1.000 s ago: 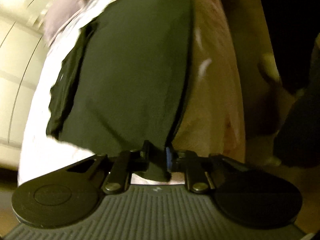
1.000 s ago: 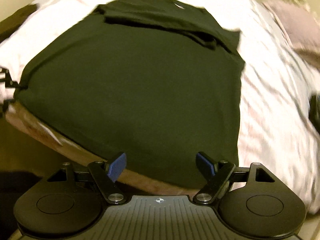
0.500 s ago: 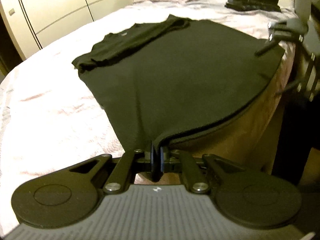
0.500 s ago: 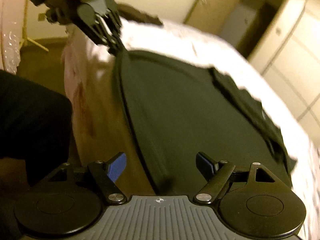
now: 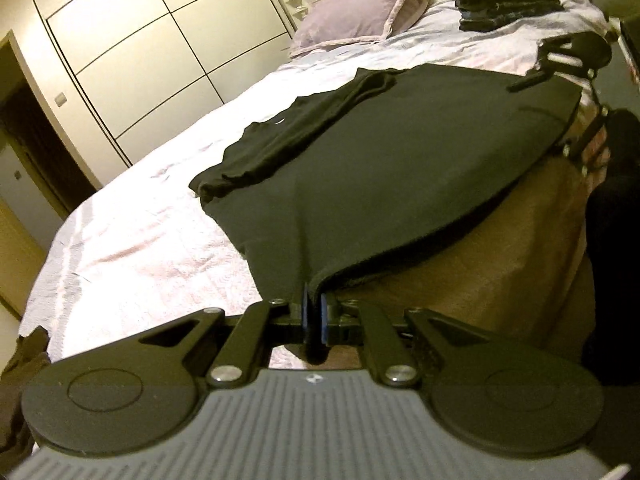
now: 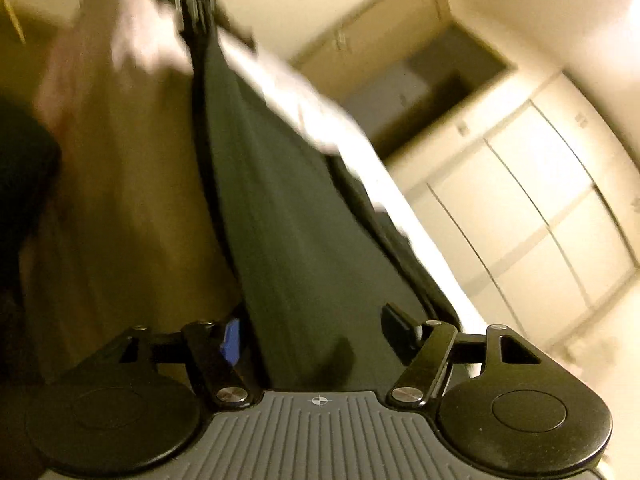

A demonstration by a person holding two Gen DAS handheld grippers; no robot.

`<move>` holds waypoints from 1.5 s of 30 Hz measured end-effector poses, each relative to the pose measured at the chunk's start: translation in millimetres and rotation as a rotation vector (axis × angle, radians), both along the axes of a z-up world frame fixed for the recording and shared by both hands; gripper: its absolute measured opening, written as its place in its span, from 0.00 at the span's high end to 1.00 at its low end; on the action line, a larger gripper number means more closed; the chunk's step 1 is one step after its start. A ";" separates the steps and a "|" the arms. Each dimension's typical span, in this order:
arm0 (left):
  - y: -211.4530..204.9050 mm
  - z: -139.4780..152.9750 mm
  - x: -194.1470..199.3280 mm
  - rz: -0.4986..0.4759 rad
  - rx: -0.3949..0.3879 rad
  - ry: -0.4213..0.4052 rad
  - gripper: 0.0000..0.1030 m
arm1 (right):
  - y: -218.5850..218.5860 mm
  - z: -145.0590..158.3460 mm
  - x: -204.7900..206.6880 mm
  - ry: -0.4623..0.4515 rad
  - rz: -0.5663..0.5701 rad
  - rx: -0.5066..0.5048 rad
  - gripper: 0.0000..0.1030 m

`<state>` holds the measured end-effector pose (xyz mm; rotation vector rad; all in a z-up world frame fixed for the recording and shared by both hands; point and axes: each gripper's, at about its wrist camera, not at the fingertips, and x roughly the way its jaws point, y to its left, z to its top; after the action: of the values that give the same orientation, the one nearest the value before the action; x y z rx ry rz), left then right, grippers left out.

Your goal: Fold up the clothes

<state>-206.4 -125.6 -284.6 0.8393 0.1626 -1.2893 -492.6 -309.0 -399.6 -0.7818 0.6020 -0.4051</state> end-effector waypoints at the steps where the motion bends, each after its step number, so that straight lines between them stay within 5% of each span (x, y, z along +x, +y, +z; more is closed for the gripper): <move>1: -0.3 -1.0 -2.6 0.000 0.005 -0.012 0.95 | -3.9 -3.3 -7.5 0.006 -0.019 -0.033 0.37; 8: -3.8 -11.2 -14.6 -0.011 0.056 -0.100 0.94 | -32.7 -10.3 -45.0 0.070 -0.102 -0.163 0.48; 14: -8.3 -22.5 -19.0 -0.029 0.115 -0.180 0.94 | -61.4 -8.7 -56.8 0.122 -0.115 -0.171 0.70; 18: -11.3 -30.6 -22.6 -0.046 0.156 -0.244 0.94 | -76.1 1.9 -56.5 0.159 -0.102 -0.130 0.96; 24: -4.4 -29.5 -36.4 -0.126 0.201 -0.433 0.96 | -79.3 29.4 -56.5 0.177 -0.078 -0.116 0.98; 33: 26.8 30.0 -47.7 -0.153 0.111 -0.435 0.97 | -43.2 83.1 -93.8 0.128 -0.104 -0.138 0.99; 45: 57.6 62.0 -62.0 -0.162 0.056 -0.436 0.97 | -9.2 125.8 -139.1 0.103 -0.113 -0.186 0.99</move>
<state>-268.3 -68.0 -222.6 1.1797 -0.2208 -1.2239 -631.7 -318.2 -273.9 -0.9533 0.7135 -0.5320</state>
